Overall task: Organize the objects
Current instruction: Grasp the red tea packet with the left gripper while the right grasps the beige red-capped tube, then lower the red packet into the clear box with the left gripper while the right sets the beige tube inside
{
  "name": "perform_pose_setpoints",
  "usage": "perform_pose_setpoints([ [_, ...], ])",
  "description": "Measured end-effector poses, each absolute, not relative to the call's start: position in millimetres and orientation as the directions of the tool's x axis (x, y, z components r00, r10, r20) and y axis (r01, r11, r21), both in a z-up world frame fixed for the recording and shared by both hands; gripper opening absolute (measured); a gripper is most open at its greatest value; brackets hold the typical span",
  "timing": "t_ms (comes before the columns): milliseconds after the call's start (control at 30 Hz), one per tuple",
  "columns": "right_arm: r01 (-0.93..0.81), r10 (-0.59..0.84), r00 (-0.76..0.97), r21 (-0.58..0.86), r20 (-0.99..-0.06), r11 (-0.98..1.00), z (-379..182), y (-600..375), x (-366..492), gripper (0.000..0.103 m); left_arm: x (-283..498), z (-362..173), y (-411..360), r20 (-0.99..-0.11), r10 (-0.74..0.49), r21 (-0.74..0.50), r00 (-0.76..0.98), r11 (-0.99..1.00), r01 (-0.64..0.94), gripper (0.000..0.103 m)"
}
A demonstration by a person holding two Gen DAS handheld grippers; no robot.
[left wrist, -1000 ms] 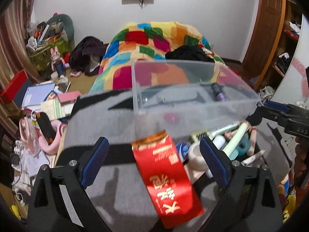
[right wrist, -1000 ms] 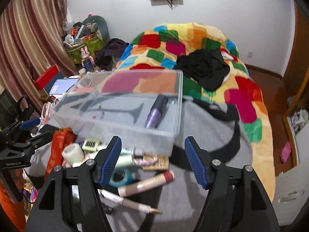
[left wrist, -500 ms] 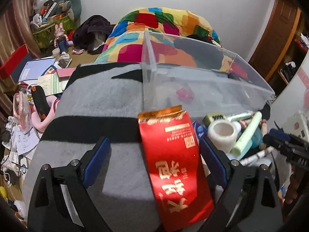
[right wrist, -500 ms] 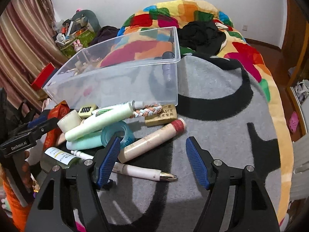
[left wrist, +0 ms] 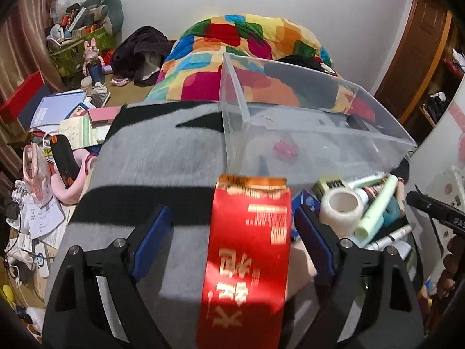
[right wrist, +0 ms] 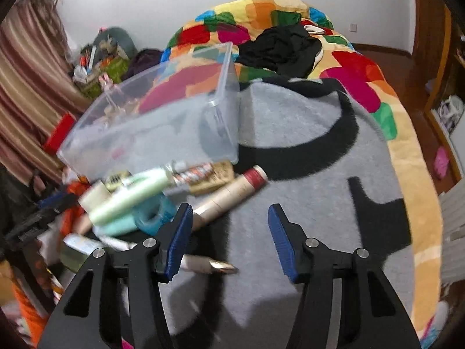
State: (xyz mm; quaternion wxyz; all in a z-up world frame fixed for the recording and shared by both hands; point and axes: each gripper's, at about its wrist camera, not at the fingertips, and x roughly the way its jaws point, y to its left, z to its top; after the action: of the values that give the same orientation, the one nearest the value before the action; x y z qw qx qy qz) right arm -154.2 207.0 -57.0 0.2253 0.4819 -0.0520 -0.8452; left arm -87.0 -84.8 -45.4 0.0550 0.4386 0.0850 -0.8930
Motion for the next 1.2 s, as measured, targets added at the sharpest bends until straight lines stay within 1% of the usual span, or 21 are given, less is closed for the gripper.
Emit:
perform_pose_setpoints([
  [67, 0.321, -0.407, -0.44, 0.284, -0.8, -0.904, -60, 200, -158, 0.05, -91, -48, -83, -0.796, -0.018, -0.108, -0.605, -0.979, 0.171, 0.083],
  [133, 0.313, -0.404, -0.418, 0.288, -0.814, -0.905, -68, 195, -162, 0.051, -94, -52, -80, -0.803, -0.002, -0.115, -0.596, -0.981, 0.158, 0.071],
  [167, 0.313, -0.395, -0.437, 0.275, -0.808, -0.909, -68, 194, -161, 0.05, -94, -54, -79, -0.805, -0.001, -0.113, -0.593, -0.981, 0.155, 0.067],
  [200, 0.318, -0.381, -0.447, 0.255, -0.809, -0.913, -68, 192, -159, 0.05, -94, -56, -78, -0.808, -0.002, -0.109, -0.589, -0.982, 0.154, 0.06],
  [233, 0.33, -0.368, -0.455, 0.23, -0.811, -0.916, -68, 190, -157, 0.05, -92, -57, -77, -0.804, 0.001, -0.113, -0.595, -0.982, 0.151, 0.055],
  [267, 0.332, -0.356, -0.463, 0.214, -0.812, -0.919, -68, 189, -156, 0.047, -90, -56, -77, -0.8, 0.004, -0.118, -0.6, -0.981, 0.151, 0.054],
  [300, 0.334, -0.34, -0.471, 0.192, -0.814, -0.923, -69, 189, -155, 0.039, -88, -55, -77, -0.799, 0.003, -0.118, -0.602, -0.981, 0.152, 0.054],
  [333, 0.334, -0.314, -0.485, 0.159, -0.816, -0.929, -69, 190, -153, 0.034, -86, -54, -77, -0.795, 0.001, -0.117, -0.607, -0.981, 0.152, 0.054],
  [400, 0.334, -0.31, -0.493, 0.152, -0.813, -0.93, -70, 195, -151, 0.021, -81, -53, -78, -0.788, -0.004, -0.114, -0.615, -0.982, 0.152, 0.054],
  [467, 0.326, -0.31, -0.496, 0.157, -0.811, -0.932, -70, 204, -150, 0.014, -76, -50, -78, -0.782, -0.01, -0.108, -0.624, -0.982, 0.152, 0.054],
  [533, 0.317, -0.319, -0.5, 0.173, -0.805, -0.932, -69, 212, -148, 0.014, -71, -45, -79, -0.771, -0.019, -0.105, -0.636, -0.982, 0.157, 0.054],
  [600, 0.314, -0.3, -0.521, 0.147, -0.799, -0.938, -67, 216, -143, 0.014, -68, -40, -80, -0.76, -0.022, -0.109, -0.649, -0.981, 0.161, 0.054],
  [700, 0.314, -0.307, -0.534, 0.152, -0.788, -0.937, -63, 223, -138, 0.014, -63, -27, -82, -0.737, -0.025, -0.12, -0.675, -0.978, 0.168, 0.054],
  [1000, 0.334, -0.373, -0.618, 0.199, -0.692, -0.921, -12, 231, -129, 0.014, -61, 18, -81, -0.649, -0.025, -0.137, -0.761, -0.979, 0.149, 0.053],
  [1200, 0.4, -0.43, -0.644, 0.201, -0.632, -0.894, 18, 211, -135, 0.014, -78, 35, -78, -0.624, -0.015, -0.136, -0.781, -0.982, 0.128, 0.054],
])
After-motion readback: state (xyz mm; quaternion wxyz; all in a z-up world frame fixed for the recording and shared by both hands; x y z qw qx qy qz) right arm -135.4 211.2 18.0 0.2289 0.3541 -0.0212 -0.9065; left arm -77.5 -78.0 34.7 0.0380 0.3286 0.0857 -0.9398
